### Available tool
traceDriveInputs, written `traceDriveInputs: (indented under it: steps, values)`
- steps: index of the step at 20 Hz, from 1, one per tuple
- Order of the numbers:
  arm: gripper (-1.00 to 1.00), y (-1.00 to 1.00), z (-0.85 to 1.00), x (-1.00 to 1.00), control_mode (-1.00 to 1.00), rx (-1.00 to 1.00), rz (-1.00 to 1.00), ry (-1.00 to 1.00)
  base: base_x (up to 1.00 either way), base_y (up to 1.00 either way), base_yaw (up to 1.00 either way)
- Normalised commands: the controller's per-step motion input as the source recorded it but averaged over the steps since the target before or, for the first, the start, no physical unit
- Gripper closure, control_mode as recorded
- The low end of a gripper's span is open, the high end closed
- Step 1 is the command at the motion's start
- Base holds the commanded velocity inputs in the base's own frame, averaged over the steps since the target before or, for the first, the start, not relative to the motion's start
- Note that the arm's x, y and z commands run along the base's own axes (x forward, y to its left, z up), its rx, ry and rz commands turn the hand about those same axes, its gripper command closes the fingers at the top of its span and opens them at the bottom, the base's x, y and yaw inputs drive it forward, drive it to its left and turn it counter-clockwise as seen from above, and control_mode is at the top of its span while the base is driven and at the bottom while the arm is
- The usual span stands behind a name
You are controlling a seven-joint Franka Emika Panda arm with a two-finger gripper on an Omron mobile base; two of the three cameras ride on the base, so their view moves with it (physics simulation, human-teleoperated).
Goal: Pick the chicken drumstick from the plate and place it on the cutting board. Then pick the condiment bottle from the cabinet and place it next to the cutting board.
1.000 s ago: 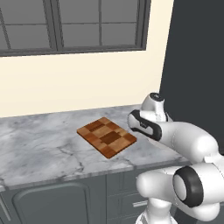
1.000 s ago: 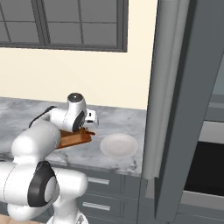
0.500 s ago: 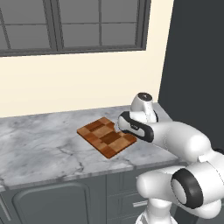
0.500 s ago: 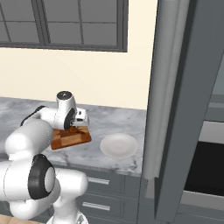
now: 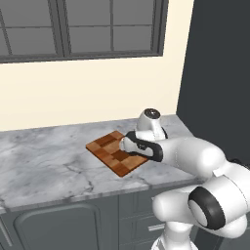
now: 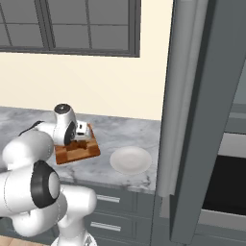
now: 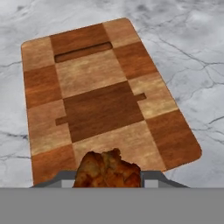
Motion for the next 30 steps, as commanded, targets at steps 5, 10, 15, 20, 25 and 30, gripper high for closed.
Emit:
traceDriveInputs:
  steps: [5,10,15,20,25,30]
  values:
    - [1.00,0.24,-0.22,0.18,-1.00,0.00,0.00,-0.06,0.00,0.00,0.00]
    - [1.00,0.16,-0.19,0.24,-1.00,0.00,0.00,-0.03,0.00,0.00,0.00]
    - [1.00,0.13,-0.12,0.19,-1.00,0.00,0.00,0.00,0.00,0.00,0.00]
    - [1.00,0.15,-0.09,0.12,-1.00,0.00,0.00,0.00,0.00,0.00,0.00]
    - [1.00,0.16,-0.13,0.13,-1.00,0.00,0.00,0.00,0.00,0.00,0.00]
    - [1.00,0.15,-0.16,0.17,-1.00,0.00,0.00,0.00,0.00,0.00,0.00]
